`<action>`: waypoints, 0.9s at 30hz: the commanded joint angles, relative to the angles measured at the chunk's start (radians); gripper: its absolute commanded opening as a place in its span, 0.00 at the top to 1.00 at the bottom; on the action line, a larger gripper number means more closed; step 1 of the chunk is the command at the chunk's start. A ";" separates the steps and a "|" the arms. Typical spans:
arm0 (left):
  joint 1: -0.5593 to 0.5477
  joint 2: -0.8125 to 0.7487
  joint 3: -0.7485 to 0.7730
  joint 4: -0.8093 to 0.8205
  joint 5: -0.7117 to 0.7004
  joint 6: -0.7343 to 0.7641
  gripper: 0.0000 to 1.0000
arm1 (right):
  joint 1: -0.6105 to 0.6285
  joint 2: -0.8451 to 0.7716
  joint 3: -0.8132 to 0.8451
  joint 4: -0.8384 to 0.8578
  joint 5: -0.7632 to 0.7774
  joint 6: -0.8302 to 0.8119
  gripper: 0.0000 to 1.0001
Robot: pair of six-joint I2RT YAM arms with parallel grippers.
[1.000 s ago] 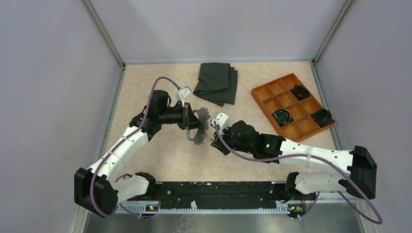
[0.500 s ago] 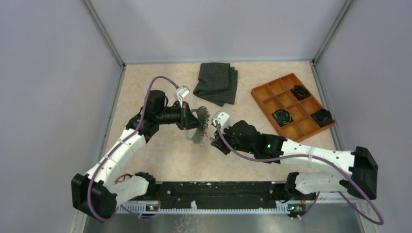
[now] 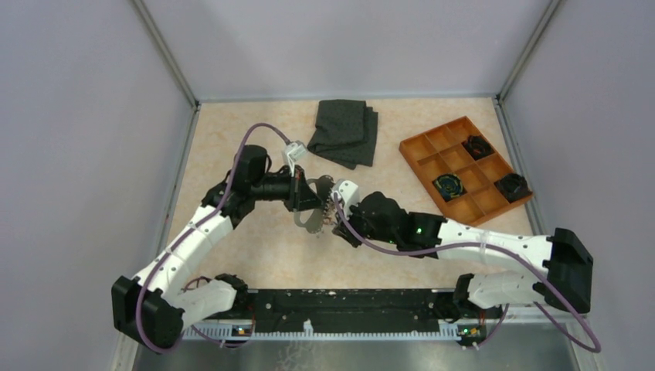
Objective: Remove the keys from the keyring
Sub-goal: Remove the key from the keyring.
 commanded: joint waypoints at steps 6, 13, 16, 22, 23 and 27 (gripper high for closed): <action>-0.028 0.013 0.048 0.005 -0.010 0.041 1.00 | 0.012 0.015 0.075 0.039 -0.013 -0.024 1.00; -0.037 0.023 0.050 0.000 -0.035 0.039 1.00 | 0.012 0.020 0.082 0.039 -0.028 -0.026 1.00; -0.037 0.022 0.051 0.000 -0.049 0.033 1.00 | 0.011 0.017 0.078 0.032 -0.024 -0.028 1.00; -0.036 0.021 0.031 0.013 -0.089 -0.008 1.00 | 0.012 -0.022 0.068 -0.015 0.053 -0.030 1.00; -0.035 0.019 0.025 0.020 -0.091 -0.017 1.00 | 0.011 -0.030 0.066 -0.023 0.060 -0.031 1.00; -0.030 0.020 0.009 0.035 -0.117 -0.062 1.00 | 0.012 -0.059 0.060 -0.046 0.088 -0.039 1.00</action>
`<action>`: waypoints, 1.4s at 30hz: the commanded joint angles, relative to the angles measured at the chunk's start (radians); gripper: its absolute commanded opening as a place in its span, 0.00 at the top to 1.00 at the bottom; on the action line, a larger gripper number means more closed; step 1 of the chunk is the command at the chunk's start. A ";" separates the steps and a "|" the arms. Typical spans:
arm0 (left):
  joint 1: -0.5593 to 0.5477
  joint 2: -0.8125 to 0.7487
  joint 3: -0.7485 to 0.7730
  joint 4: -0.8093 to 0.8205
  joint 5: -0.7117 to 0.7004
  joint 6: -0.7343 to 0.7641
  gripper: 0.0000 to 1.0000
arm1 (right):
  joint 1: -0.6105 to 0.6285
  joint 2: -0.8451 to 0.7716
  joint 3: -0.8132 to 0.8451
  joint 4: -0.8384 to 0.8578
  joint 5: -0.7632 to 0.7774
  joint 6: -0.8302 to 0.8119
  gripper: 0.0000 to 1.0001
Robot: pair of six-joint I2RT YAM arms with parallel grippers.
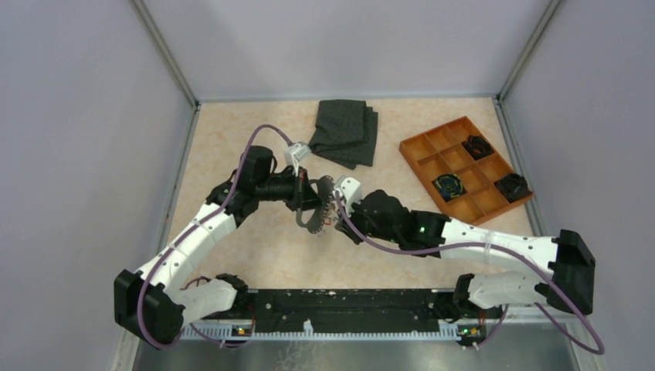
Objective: Remove the keys from the keyring
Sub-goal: Remove the key from the keyring.
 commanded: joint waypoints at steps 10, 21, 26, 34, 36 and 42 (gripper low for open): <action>0.020 -0.020 -0.040 0.127 -0.019 -0.139 1.00 | 0.011 -0.081 0.046 -0.049 0.087 -0.052 1.00; 0.027 -0.075 -0.094 0.200 -0.001 -0.173 1.00 | 0.012 -0.091 0.068 -0.077 0.113 -0.086 1.00; 0.026 -0.101 -0.118 0.254 0.043 -0.194 1.00 | 0.012 -0.099 0.095 -0.085 0.088 -0.115 1.00; 0.026 -0.140 -0.079 0.259 0.093 -0.224 1.00 | 0.012 -0.148 0.159 -0.169 0.015 -0.207 1.00; 0.027 -0.159 -0.066 0.259 0.103 -0.229 1.00 | 0.012 -0.166 0.173 -0.195 0.004 -0.224 1.00; 0.027 -0.221 -0.033 0.262 0.116 -0.229 1.00 | 0.012 -0.220 0.199 -0.253 -0.033 -0.262 1.00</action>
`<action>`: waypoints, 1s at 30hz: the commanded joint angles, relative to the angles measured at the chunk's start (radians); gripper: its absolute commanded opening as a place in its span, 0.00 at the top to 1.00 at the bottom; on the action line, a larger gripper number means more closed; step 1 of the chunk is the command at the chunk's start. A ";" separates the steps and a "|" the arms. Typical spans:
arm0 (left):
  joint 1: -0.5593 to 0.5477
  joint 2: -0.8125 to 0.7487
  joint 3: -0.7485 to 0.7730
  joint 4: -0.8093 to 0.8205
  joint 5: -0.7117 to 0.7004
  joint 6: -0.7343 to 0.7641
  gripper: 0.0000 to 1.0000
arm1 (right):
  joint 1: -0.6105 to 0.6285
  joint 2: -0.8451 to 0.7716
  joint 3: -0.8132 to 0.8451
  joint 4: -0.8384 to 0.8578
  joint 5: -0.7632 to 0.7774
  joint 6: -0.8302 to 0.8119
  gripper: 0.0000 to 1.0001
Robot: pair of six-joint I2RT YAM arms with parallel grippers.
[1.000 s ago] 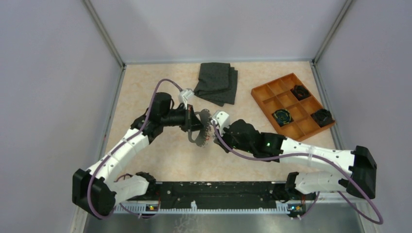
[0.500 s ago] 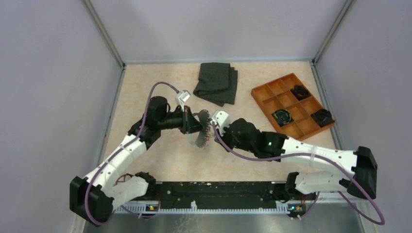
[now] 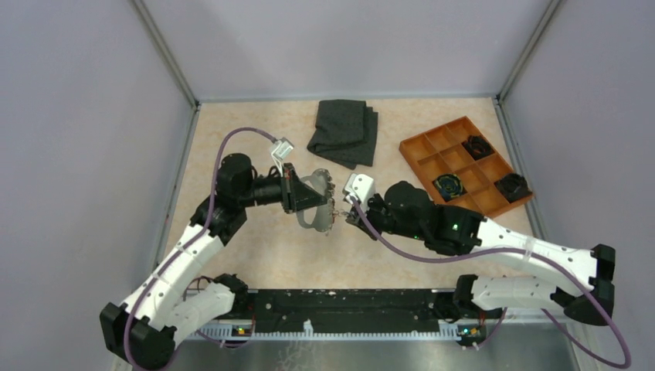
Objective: Remove the keys from the keyring
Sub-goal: Remove the key from the keyring.
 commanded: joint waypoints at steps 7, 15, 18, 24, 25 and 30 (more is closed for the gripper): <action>0.010 -0.094 0.073 0.042 0.032 0.022 1.00 | 0.007 -0.092 0.084 -0.050 -0.030 -0.061 1.00; 0.010 -0.117 0.089 0.041 0.041 0.033 1.00 | 0.006 -0.098 0.091 -0.056 -0.031 -0.064 1.00; 0.010 -0.120 0.090 0.042 0.047 0.033 1.00 | 0.007 -0.095 0.093 -0.059 -0.034 -0.064 1.00; 0.010 -0.137 0.084 0.065 0.062 0.029 1.00 | 0.007 -0.089 0.095 -0.062 -0.041 -0.060 1.00; 0.010 -0.138 0.085 0.067 0.064 0.028 1.00 | 0.007 -0.088 0.096 -0.062 -0.042 -0.060 1.00; 0.010 -0.142 0.084 0.079 0.079 0.024 1.00 | 0.007 -0.080 0.095 -0.065 -0.041 -0.057 1.00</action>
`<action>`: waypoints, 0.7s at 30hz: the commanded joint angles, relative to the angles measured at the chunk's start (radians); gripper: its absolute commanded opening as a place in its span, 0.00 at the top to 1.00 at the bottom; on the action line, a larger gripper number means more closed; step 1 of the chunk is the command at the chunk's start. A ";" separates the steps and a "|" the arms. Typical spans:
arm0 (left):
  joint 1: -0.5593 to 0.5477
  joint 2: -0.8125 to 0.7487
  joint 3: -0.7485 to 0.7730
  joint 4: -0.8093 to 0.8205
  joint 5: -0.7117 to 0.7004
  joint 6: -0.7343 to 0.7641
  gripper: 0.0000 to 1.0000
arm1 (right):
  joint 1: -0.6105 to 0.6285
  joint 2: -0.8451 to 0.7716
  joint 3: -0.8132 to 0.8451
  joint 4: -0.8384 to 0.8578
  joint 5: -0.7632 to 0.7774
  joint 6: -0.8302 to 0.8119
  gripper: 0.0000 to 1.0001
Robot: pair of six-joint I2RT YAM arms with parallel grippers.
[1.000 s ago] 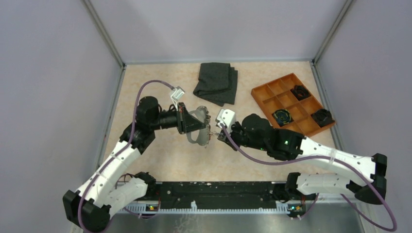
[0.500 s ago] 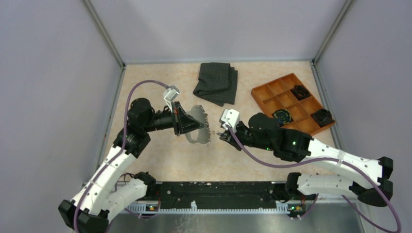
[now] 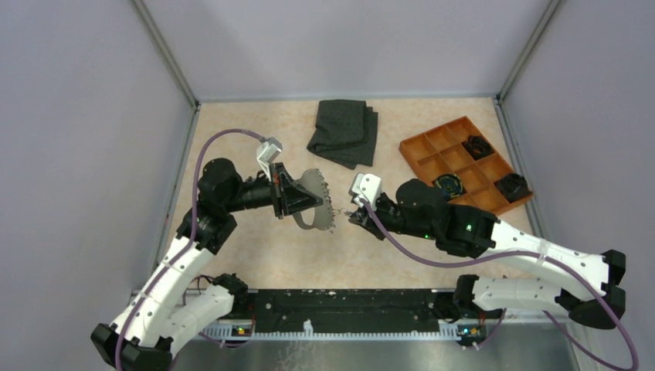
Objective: Remove the keys from the keyring
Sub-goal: Remove the key from the keyring.
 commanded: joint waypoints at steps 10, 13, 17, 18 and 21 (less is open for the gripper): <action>0.008 -0.020 0.030 0.072 0.040 0.017 1.00 | 0.007 -0.006 0.057 -0.012 0.023 -0.008 1.00; 0.009 -0.018 0.028 0.071 0.034 0.017 1.00 | 0.007 -0.006 0.059 -0.010 0.029 -0.010 1.00; 0.008 -0.010 0.029 0.065 0.022 0.018 1.00 | 0.007 -0.004 0.060 -0.009 0.027 -0.010 1.00; 0.008 -0.005 0.028 0.057 0.017 0.022 1.00 | 0.007 -0.004 0.063 -0.010 0.030 -0.010 1.00; 0.008 0.017 0.023 0.028 -0.005 0.031 1.00 | 0.007 0.000 0.074 -0.019 0.033 -0.012 1.00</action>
